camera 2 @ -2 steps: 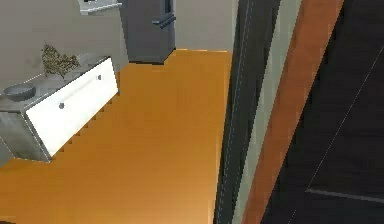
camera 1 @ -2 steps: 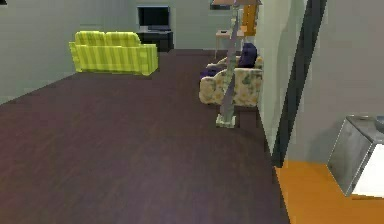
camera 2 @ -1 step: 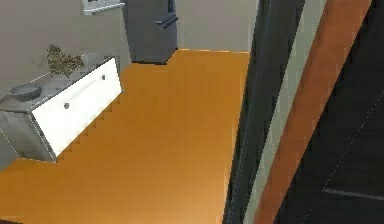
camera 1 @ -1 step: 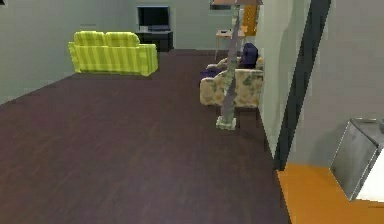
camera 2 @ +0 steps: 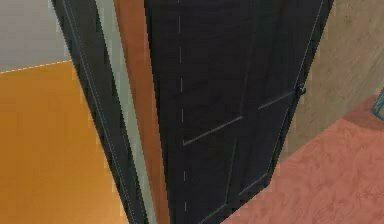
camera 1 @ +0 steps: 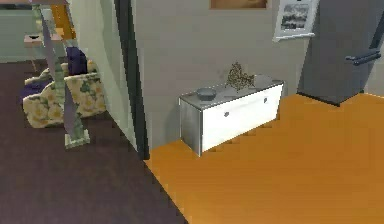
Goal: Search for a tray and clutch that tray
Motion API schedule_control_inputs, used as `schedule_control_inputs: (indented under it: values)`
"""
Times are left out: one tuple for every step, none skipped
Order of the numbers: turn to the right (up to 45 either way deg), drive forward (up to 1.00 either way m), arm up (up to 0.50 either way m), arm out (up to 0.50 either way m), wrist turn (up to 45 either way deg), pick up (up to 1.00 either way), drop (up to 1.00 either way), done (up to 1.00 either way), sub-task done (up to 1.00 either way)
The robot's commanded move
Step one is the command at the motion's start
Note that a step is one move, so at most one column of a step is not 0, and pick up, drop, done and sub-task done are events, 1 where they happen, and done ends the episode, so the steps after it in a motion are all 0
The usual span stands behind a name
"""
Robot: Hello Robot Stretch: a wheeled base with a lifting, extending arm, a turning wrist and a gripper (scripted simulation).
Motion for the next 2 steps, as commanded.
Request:
schedule_control_inputs:
  values:
    - [6.0,0.00,0.00,0.00,0.0,0.00,0.00,0.00,0.00]
    - [0.0,0.50,0.00,0.00,0.0,0.00,0.00,0.00,0.00]
